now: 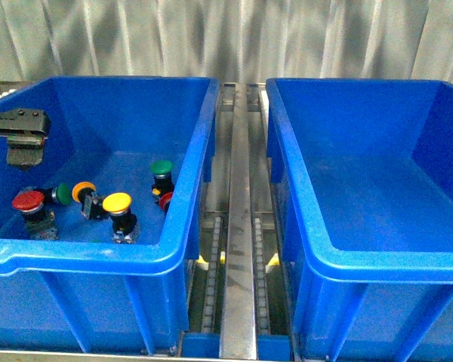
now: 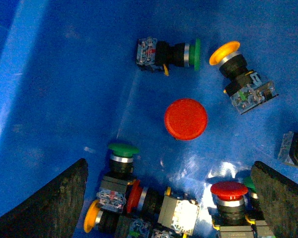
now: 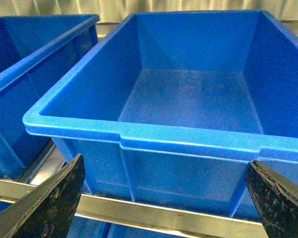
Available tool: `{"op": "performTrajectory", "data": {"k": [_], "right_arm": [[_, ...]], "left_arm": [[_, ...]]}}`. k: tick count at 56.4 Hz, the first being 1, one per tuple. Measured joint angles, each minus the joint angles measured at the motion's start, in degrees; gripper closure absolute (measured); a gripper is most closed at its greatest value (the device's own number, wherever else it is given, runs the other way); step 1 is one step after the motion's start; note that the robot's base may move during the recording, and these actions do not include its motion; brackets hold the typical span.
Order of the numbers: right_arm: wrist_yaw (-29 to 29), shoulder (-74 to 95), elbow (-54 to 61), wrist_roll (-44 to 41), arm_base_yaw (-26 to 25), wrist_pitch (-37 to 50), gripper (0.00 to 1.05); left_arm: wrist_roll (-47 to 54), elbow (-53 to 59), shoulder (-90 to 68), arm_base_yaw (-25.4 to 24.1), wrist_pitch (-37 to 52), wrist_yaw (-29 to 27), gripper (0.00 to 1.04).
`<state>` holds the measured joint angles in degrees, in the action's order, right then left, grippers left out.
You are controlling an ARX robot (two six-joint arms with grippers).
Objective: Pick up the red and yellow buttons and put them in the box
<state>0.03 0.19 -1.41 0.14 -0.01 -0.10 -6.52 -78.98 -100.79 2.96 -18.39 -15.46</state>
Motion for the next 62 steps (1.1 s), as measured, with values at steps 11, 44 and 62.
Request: {"op": "performTrajectory", "data": {"k": [11,44,62], "right_arm": [[0.00,0.00,0.00,0.00,0.00,0.00,0.07],[0.00,0.00,0.00,0.00,0.00,0.00,0.07],[0.00,0.00,0.00,0.00,0.00,0.00,0.07]], "left_arm": [[0.48,-2.03,-3.56,-0.13,0.63,-0.57,0.08],[0.76,-6.19,-12.11,-0.68,1.51,0.59,0.08],[0.61,-8.35,-15.30,-0.87,1.95,0.79,0.08]]}}
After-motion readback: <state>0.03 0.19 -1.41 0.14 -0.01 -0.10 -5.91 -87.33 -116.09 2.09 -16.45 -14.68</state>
